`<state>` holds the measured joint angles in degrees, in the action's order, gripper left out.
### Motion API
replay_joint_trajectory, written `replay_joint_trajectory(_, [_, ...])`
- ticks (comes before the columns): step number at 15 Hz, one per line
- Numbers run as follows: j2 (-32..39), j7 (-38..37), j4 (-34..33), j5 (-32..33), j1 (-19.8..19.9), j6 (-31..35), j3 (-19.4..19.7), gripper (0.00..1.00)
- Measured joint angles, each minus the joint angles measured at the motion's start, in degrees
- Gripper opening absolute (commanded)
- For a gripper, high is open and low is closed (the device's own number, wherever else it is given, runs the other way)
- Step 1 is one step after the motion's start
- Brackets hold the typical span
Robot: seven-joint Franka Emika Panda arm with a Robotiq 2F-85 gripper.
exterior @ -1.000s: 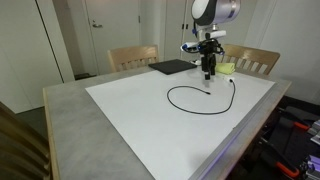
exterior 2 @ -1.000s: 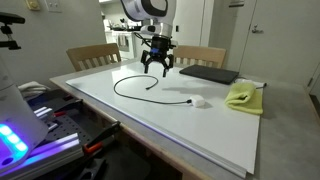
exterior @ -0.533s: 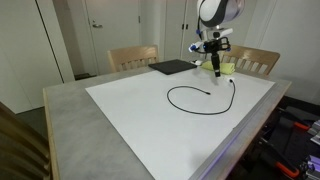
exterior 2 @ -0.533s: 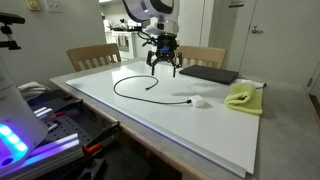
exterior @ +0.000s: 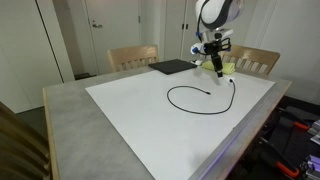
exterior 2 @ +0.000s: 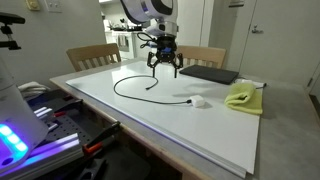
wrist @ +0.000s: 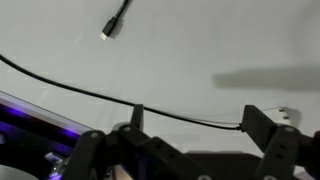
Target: Put the charging cable in circular form.
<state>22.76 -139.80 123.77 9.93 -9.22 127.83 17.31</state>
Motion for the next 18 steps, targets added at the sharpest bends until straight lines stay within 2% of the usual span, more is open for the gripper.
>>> replay_joint_trajectory(3, [0.00,2.28,0.06,6.42,1.20,-0.10,-0.55,1.00])
replay_joint_trajectory(6, [-0.01,6.07,0.07,9.80,2.20,0.67,-1.13,1.00])
replay_joint_trajectory(8, [-0.06,9.70,0.07,9.75,3.63,2.34,-2.01,1.00])
replay_joint_trajectory(18, [0.06,9.62,-0.04,9.83,3.89,2.25,-2.25,1.00])
